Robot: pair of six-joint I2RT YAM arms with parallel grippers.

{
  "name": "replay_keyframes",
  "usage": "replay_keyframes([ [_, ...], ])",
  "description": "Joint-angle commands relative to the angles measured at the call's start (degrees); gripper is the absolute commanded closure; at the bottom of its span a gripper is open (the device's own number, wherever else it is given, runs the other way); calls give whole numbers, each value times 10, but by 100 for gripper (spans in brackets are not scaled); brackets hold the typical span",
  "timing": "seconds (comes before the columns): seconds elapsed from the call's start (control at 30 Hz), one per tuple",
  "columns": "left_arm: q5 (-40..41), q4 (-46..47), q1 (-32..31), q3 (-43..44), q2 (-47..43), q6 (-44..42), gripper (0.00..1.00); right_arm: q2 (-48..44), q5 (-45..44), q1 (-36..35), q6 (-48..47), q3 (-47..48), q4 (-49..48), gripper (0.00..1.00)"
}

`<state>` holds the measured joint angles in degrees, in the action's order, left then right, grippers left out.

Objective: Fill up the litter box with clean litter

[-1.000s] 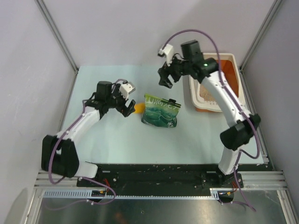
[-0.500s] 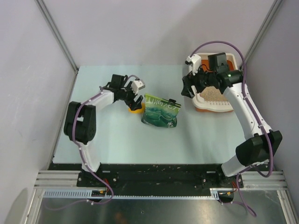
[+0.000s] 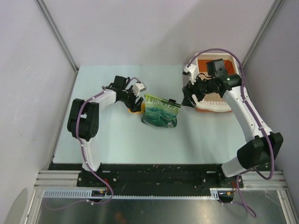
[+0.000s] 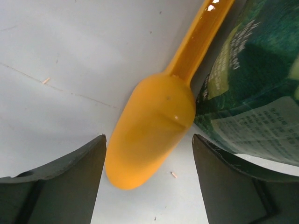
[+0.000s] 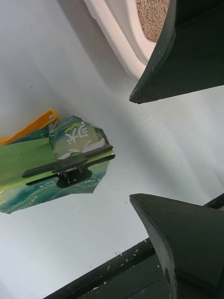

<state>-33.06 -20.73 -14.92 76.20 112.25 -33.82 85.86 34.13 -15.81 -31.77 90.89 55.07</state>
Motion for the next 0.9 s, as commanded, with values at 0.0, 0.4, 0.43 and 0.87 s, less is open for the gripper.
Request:
replay_keyframes([
  [0.0,40,-54,-8,46,11,-14,21,23,9,-2,-21,29,2,17],
  [0.4,112,-146,-9,50,25,-80,37,51,4,-6,-29,43,-2,18],
  [0.43,123,-149,-6,47,18,-80,38,51,2,-6,-29,41,-3,18],
  [0.87,163,-201,59,-83,-138,-26,65,59,1,-7,-36,23,-8,19],
])
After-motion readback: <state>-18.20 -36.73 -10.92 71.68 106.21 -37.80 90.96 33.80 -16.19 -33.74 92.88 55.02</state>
